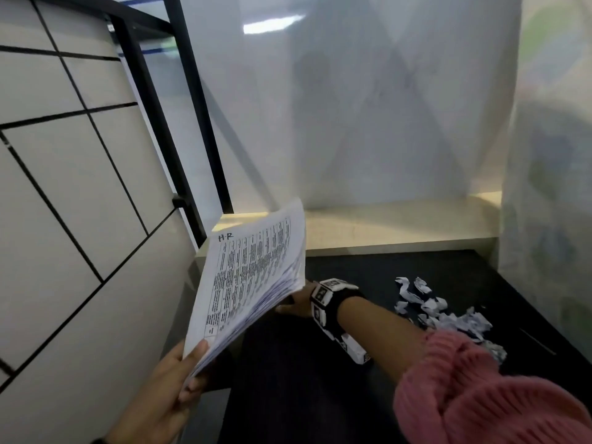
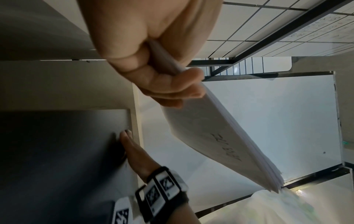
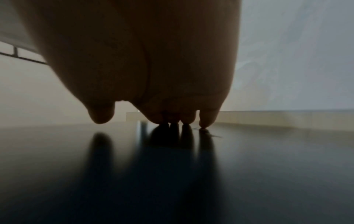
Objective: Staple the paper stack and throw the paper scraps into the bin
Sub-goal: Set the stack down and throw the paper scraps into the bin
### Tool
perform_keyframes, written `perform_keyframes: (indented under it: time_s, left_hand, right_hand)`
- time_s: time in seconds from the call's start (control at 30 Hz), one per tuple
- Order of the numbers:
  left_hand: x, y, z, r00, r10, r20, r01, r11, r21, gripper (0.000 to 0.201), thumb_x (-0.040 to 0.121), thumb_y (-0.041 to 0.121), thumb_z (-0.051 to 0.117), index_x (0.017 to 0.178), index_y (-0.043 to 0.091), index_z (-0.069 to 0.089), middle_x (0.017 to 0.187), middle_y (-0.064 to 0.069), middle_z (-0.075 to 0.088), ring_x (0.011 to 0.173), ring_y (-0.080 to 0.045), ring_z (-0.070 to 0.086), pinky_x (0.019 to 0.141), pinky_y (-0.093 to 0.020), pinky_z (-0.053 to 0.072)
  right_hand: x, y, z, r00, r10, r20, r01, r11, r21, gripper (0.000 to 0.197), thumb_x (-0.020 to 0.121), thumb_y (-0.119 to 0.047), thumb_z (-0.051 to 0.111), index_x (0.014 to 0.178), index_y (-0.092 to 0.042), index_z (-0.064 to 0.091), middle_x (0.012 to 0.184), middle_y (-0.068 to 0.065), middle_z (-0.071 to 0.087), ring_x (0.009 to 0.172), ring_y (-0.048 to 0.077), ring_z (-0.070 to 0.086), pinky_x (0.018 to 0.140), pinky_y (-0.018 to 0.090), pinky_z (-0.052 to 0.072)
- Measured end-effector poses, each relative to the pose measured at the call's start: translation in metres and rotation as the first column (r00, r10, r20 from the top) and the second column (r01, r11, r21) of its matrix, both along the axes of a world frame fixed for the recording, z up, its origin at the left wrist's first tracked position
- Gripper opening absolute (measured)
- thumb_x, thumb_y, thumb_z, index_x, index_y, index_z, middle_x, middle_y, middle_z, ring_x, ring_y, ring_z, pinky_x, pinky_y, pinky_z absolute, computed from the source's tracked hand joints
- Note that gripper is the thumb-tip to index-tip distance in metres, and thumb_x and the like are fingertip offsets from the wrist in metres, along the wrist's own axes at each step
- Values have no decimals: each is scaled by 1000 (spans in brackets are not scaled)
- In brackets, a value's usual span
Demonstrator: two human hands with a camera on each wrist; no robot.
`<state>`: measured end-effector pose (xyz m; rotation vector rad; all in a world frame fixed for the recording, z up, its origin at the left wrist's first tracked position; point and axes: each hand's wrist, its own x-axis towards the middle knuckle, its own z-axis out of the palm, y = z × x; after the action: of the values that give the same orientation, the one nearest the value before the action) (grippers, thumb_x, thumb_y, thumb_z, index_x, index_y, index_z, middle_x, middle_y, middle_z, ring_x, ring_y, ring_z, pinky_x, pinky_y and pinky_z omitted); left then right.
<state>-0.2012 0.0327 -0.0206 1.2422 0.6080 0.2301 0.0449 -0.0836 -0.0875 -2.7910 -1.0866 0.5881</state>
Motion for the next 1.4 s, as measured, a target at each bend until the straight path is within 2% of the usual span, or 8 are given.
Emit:
perform_keyframes:
  time_s: [0.4, 0.67, 0.93, 1.03, 1.17, 1.23, 1.3, 1.4]
  left_hand:
    - [-20, -12, -8, 992, -90, -90, 91, 996, 9, 11, 97, 8, 43, 101, 5, 53, 63, -3, 42, 22, -1, 33, 25, -1, 23]
    - [-8, -40, -23, 955, -211, -208, 239, 963, 124, 9, 96, 10, 49, 97, 9, 57, 56, -5, 54, 27, -5, 42, 26, -8, 31]
    - [9, -44, -16, 845, -278, -457, 437, 850, 292, 19, 95, 13, 52, 106, 0, 43, 73, -20, 62, 36, -21, 59, 30, -23, 47]
    - [12, -44, -15, 745, -222, -629, 583, 675, 452, 42, 90, 20, 59, 120, 5, 34, 100, -16, 57, 55, -26, 63, 37, -29, 52]
    - [11, -52, -2, 641, 66, -765, 765, -140, 629, 70, 83, 48, 57, 136, 14, 25, 123, -6, 61, 108, -25, 62, 87, -34, 52]
    - [11, -68, 3, 716, 94, -692, 669, -373, 642, 79, 82, 56, 53, 143, 19, 18, 131, -6, 51, 120, -24, 51, 94, -36, 48]
    - [12, -87, 3, 686, -95, -722, 630, -420, 653, 86, 77, 68, 50, 147, 32, 14, 145, -5, 33, 133, -25, 35, 106, -45, 39]
    - [13, -113, -9, 418, -324, -849, 790, -331, 516, 97, 61, 85, 43, 144, 52, 4, 160, -1, 0, 148, -30, 3, 112, -64, 19]
  right_hand:
    - [-44, -152, 29, 977, -213, -21, 209, 970, -121, 85, 92, -58, 34, 150, -8, -2, 160, 7, -9, 149, 23, -4, 121, 37, 4]
    - [-35, -187, 76, 919, -394, -3, 393, 917, 62, 33, 98, -20, 36, 96, -5, 66, 125, 17, 61, 101, 27, 56, 91, 30, 41]
    - [-41, -223, 111, 891, -434, 133, 406, 893, 195, 14, 78, -16, 71, 64, -14, 68, 85, 7, 73, 83, 20, 66, 73, 28, 51]
    - [-48, -240, 113, 878, -465, 115, 440, 878, 190, 26, 74, -18, 76, 63, -20, 52, 69, -6, 57, 79, 17, 59, 63, 25, 49]
    - [-68, -265, 112, 909, -411, 65, 412, 911, 4, 30, 77, -28, 74, 97, -15, 56, 97, -2, 51, 87, 16, 51, 40, 11, 43]
    - [-77, -278, 106, 920, -392, 28, 393, 917, -71, 49, 79, -32, 71, 118, -12, 51, 105, -1, 45, 91, 14, 46, 40, 0, 40]
    - [-82, -288, 97, 918, -396, 4, 395, 915, -87, 61, 78, -36, 72, 128, -16, 44, 114, 3, 43, 94, 15, 44, 39, -2, 38]
    - [-85, -292, 81, 919, -393, -2, 392, 916, -90, 75, 73, -39, 75, 135, -24, 36, 134, 9, 38, 110, 22, 50, 45, 5, 45]
